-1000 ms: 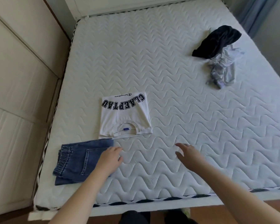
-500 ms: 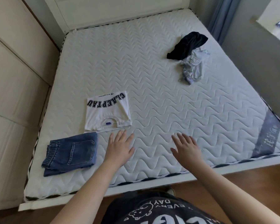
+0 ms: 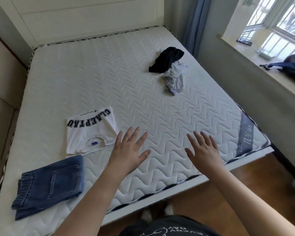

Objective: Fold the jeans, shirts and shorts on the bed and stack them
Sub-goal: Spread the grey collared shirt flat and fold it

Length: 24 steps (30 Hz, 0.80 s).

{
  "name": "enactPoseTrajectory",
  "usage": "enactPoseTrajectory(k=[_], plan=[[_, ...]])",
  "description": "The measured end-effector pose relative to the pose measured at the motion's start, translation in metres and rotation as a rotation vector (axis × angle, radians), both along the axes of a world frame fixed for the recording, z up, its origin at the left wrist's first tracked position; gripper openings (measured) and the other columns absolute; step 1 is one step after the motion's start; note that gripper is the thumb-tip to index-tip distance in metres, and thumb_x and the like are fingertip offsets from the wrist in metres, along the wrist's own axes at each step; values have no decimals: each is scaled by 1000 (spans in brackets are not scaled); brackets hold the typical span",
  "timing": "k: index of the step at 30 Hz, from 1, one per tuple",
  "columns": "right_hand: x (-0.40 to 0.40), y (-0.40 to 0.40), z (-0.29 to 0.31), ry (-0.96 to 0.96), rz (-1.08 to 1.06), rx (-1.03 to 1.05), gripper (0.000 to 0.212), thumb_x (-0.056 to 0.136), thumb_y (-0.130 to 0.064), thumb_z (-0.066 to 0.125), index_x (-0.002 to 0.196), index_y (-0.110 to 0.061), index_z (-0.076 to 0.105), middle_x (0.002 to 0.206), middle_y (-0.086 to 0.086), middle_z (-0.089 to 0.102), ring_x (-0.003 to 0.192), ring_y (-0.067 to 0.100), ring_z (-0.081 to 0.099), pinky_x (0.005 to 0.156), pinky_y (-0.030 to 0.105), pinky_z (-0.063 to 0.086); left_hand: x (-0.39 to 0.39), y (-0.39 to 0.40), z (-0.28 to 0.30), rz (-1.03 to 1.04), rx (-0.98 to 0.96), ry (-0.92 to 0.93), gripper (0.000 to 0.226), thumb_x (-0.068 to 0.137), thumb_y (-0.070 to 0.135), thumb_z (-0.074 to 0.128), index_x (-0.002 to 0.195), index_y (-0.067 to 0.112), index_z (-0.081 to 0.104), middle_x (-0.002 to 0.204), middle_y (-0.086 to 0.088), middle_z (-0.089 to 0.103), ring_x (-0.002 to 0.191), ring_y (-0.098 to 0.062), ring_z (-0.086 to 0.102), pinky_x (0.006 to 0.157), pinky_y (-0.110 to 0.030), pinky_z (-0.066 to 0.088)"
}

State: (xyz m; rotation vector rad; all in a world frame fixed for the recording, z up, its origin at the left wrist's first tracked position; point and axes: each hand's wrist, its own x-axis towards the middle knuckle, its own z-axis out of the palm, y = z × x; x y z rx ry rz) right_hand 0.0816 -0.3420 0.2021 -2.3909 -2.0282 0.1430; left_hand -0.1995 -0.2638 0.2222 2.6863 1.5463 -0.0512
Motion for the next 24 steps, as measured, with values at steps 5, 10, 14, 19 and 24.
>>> enactPoseTrajectory(k=[5, 10, 14, 19, 24], plan=[[-1, -8, 12, -18, -58, 29, 62, 99, -54, 32, 154, -28, 24, 162, 2, 21, 151, 23, 8, 122, 40, -1, 18, 7, 13, -70, 13, -30, 71, 89, 69, 3, 154, 40, -1, 165, 4, -2, 150, -15, -11, 116, -40, -17], [9, -17, 21, 6, -119, 48, 62, 100, -56, 27, 155, -31, 16, 164, -2, 13, 151, 21, 0, 122, 39, -5, 38, 7, 14, -128, -13, -4, 69, 91, 68, 6, 153, 41, -5, 164, 6, -7, 149, -15, -15, 118, -42, -14], [32, -24, 28, 15, -164, 87, 61, 100, -55, 26, 155, -31, 15, 164, -2, 12, 151, 21, 0, 120, 38, -8, 68, 12, 19, -169, 7, 30, 70, 88, 68, 3, 153, 42, -4, 164, 6, -5, 150, -15, -12, 117, -41, -13], [83, -33, 33, 65, -202, 116, 61, 100, -53, 28, 155, -31, 16, 164, -2, 12, 151, 21, -1, 120, 39, -9, 136, 15, 29, -204, 44, 25, 69, 90, 68, 5, 153, 42, -2, 164, 6, -3, 150, -16, -11, 118, -42, -13], [154, -51, 31, 80, -206, 148, 60, 99, -50, 37, 154, -28, 24, 162, 1, 20, 151, 24, 8, 121, 40, -4, 221, 1, 32, -232, 54, 42, 65, 96, 64, 16, 154, 41, -2, 164, 6, -3, 150, -15, -10, 117, -41, -13]])
